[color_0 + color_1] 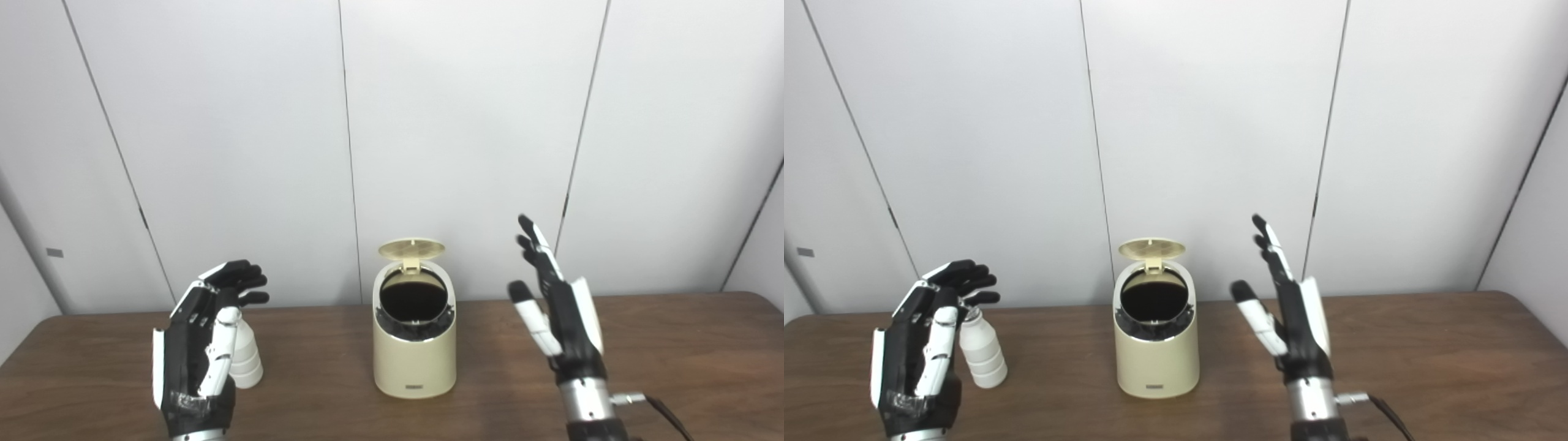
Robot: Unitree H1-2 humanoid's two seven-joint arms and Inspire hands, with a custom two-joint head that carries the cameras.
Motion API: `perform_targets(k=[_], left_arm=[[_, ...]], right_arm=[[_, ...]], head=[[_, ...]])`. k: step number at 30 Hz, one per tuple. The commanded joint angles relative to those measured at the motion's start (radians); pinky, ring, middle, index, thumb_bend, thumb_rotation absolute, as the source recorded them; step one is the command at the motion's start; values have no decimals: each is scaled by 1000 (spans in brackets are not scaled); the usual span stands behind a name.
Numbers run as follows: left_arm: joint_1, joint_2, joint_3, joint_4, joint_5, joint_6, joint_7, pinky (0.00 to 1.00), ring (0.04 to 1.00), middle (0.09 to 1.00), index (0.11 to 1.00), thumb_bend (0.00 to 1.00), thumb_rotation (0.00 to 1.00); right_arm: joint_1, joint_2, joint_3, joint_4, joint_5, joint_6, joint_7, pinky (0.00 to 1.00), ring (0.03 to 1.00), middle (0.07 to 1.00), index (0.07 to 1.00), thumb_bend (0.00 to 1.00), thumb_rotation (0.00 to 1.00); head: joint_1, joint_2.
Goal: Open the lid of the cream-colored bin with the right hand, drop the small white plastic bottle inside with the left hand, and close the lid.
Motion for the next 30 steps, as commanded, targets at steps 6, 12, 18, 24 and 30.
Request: perform_targets(k=[6,12,18,24,30], left_arm=[[-28,24,6,0,-8,-38,-10,581,661,672,660,314,473],[-26,35,6,8,-24,-40,-19,589,666,674,663,311,470],[-35,34,5,15,-21,-54,-14,596,668,678,665,306,465],[-88,50,38,3,-4,-45,15,585,665,679,671,291,471],[-180,122,93,13,22,-26,28,583,675,685,669,308,518]], right_arm=[[39,20,-39,37,32,-221,-78,665,746,768,751,225,202],[88,39,-49,45,51,-261,-80,652,741,768,753,234,239],[91,33,-58,42,36,-248,-69,649,738,770,761,246,305],[96,17,-63,42,50,-235,-52,657,755,781,769,251,313],[100,15,-72,29,59,-223,-40,656,758,786,777,229,299]], head=[[-15,-4],[-19,-3],[-14,-9],[9,-14],[33,-24]])
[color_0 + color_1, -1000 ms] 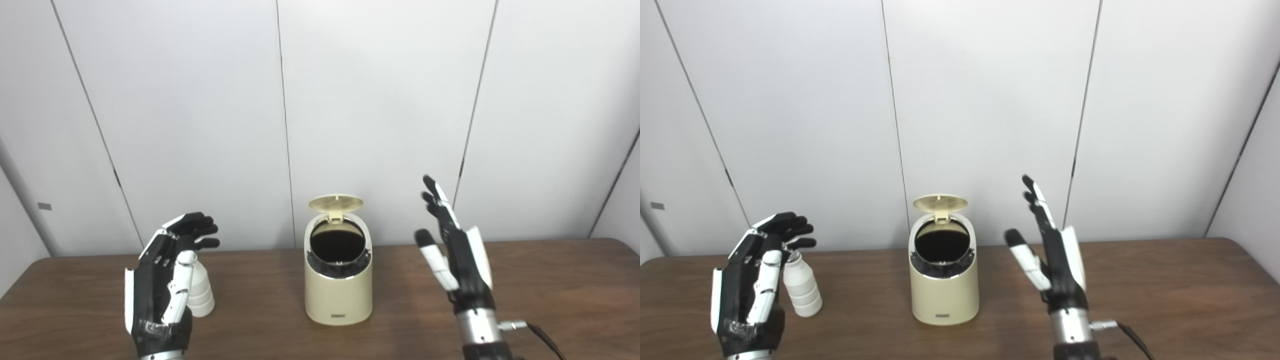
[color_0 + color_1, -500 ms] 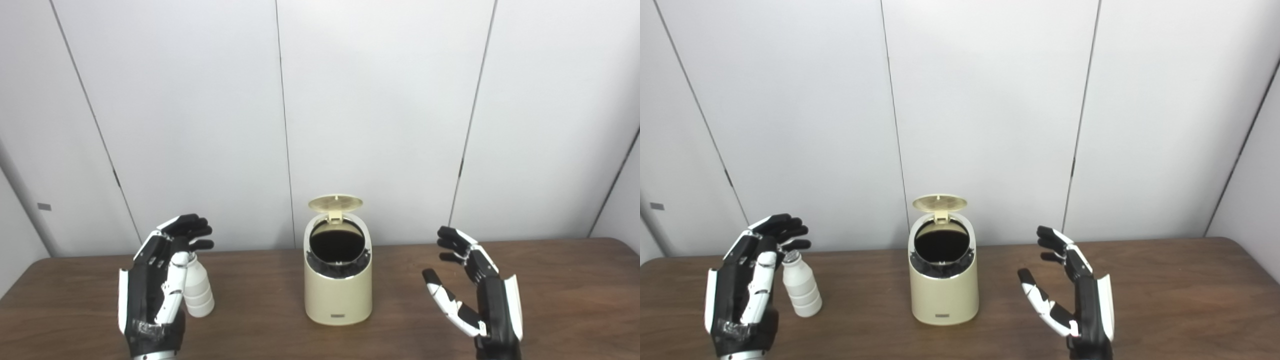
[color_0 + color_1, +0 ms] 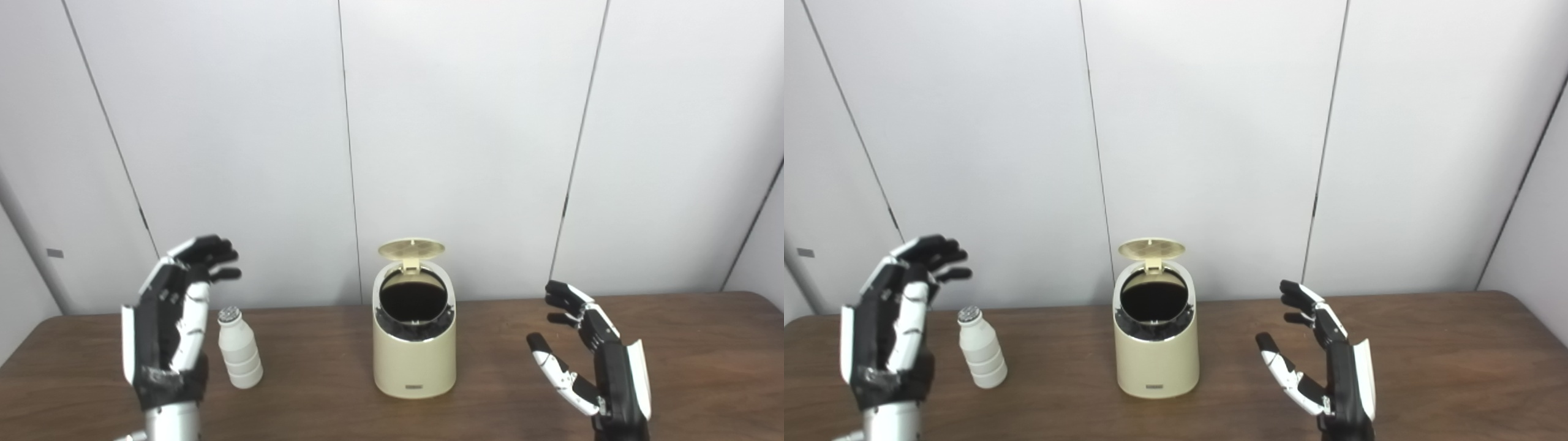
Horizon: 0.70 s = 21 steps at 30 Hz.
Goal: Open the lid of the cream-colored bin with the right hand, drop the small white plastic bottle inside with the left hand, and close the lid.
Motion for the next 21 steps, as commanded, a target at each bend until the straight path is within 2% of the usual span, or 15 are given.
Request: perform_targets(k=[1,5,8,12,17,21], left_arm=[[-69,32,20,-13,20,-12,16,587,678,686,667,310,520],[-131,98,72,32,24,-6,35,607,700,707,688,303,524],[-152,121,92,69,57,-6,59,611,708,710,690,323,543],[-154,129,105,137,83,-6,90,600,696,702,688,284,504],[-128,120,120,219,95,-37,124,609,698,706,689,296,436],[-106,114,126,264,97,-58,143,607,696,705,689,308,434]], right_arm=[[-19,-3,-7,-34,12,-19,3,656,759,787,777,229,298],[-17,-7,-13,-43,2,-11,9,651,757,787,775,217,284],[-18,-10,-18,-49,6,-3,15,643,754,783,773,212,261],[-15,-18,-17,-51,39,9,40,665,776,798,783,194,211],[-10,-28,-21,-37,39,-10,49,645,761,789,774,191,163],[-4,-34,-24,-39,60,-7,61,639,759,792,770,193,144]], head=[[10,-4],[25,-1],[45,-2],[62,-7],[84,-6],[103,1]])
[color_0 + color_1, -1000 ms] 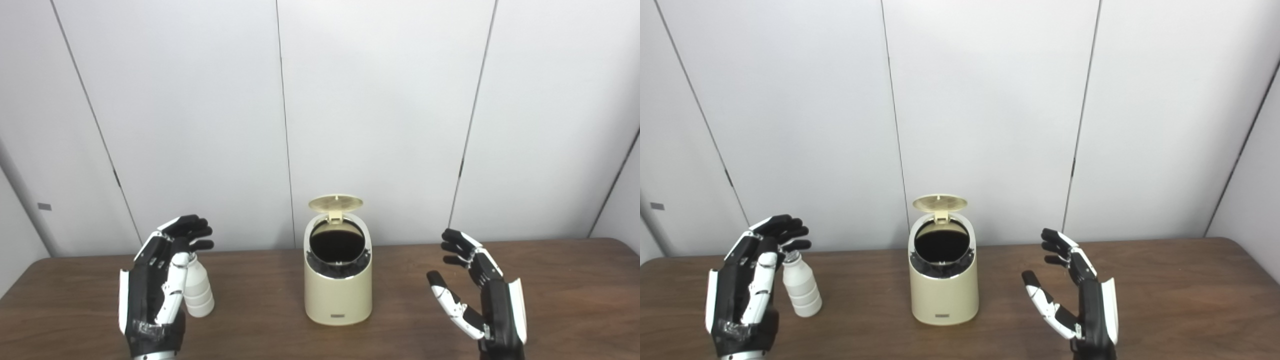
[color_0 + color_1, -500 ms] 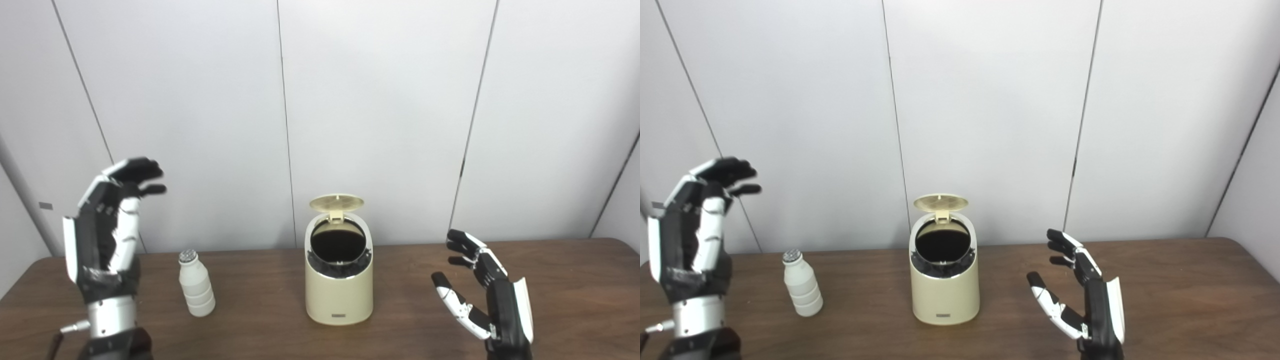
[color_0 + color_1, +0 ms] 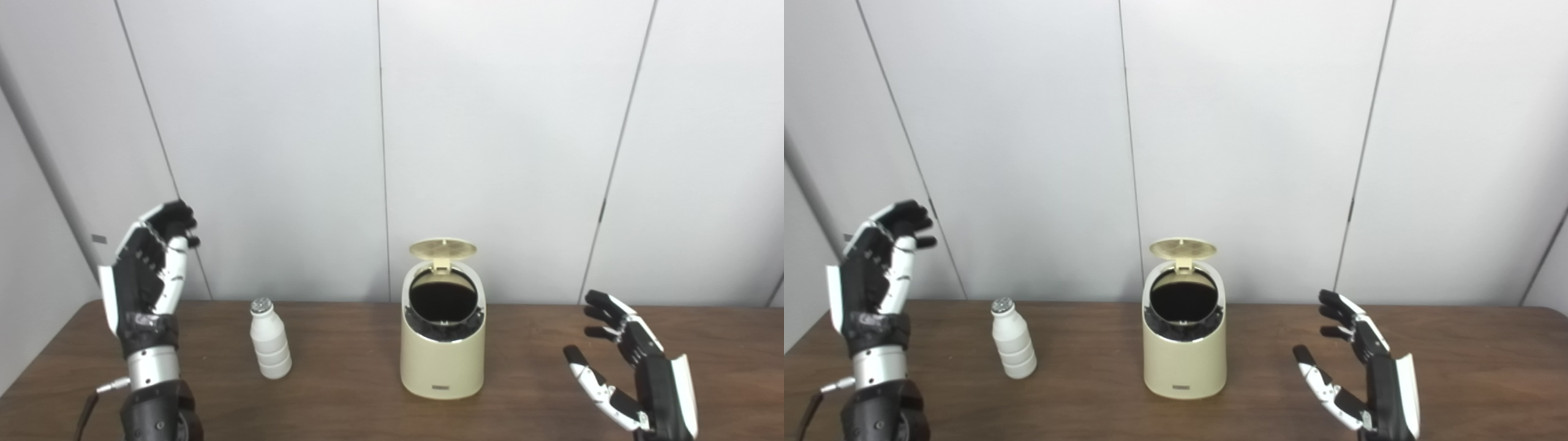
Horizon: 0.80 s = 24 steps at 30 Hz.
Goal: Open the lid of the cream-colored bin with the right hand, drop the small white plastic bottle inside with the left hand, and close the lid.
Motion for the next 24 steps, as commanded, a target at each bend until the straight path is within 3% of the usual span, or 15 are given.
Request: perform_targets(k=[1,12,16,21,24], left_arm=[[-20,13,6,-2,13,-55,14,612,699,707,687,314,438],[39,-5,-8,50,37,-87,40,619,703,719,707,291,404],[56,-8,-17,73,17,-107,22,628,708,726,715,346,393],[99,9,-51,82,47,-97,-12,687,771,791,790,897,511],[127,20,-69,84,98,-85,-7,755,824,844,858,991,560]], right_arm=[[-20,-8,-6,-30,14,-18,9,644,764,797,774,191,147],[-10,-18,-7,-43,44,-14,35,661,771,804,782,187,126],[-10,-18,-9,-46,43,-9,38,660,773,807,784,184,120],[-11,-20,-14,-50,44,-2,41,655,769,800,776,203,150],[-10,-21,-16,-63,56,12,50,656,773,801,776,200,196]], head=[[9,2],[31,14],[31,15],[38,19],[45,21]])
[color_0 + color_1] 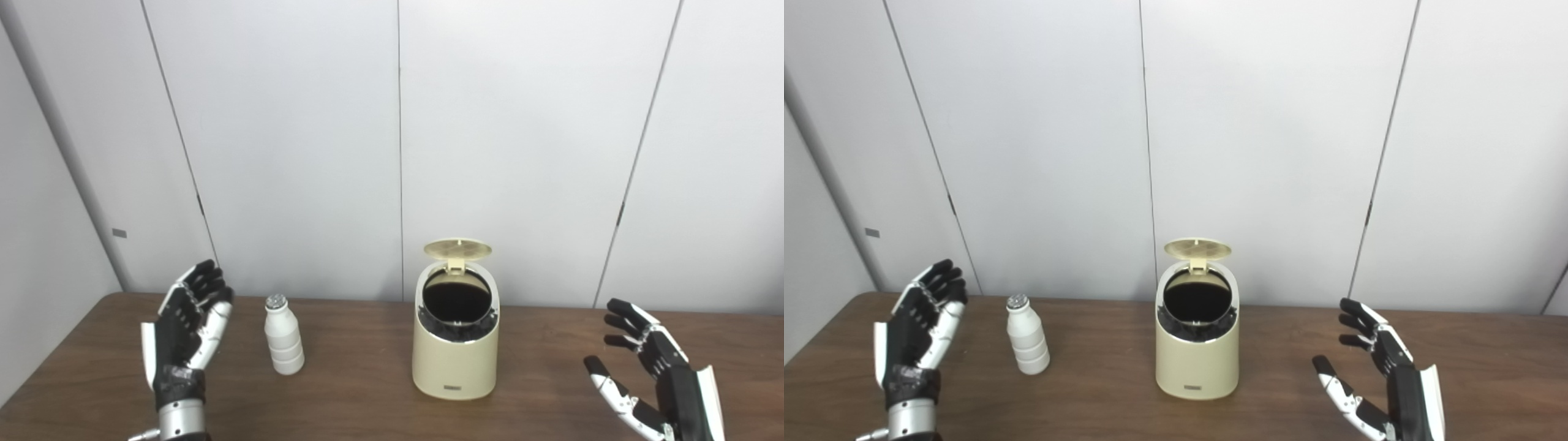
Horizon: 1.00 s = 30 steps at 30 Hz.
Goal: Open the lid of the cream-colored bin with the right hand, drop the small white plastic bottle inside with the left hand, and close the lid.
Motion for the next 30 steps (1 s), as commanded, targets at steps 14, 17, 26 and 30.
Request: perform_targets(k=[14,17,26,30], left_arm=[[25,14,-4,14,81,-36,47,822,885,885,899,1000,423],[25,17,1,28,84,-44,57,851,908,908,934,1000,436],[29,19,-26,20,99,-21,35,835,885,876,912,1000,437],[20,34,-62,37,183,2,45,783,856,869,902,1000,407]], right_arm=[[-20,-34,-18,-33,60,-28,44,671,779,796,773,193,198],[-20,-36,-21,-43,73,-11,51,662,772,795,770,194,246],[-17,-38,-23,-64,69,10,62,639,758,786,762,220,368],[-14,-35,-23,-71,73,17,68,656,766,792,768,212,363]], head=[[66,12],[77,15],[87,26],[83,25]])
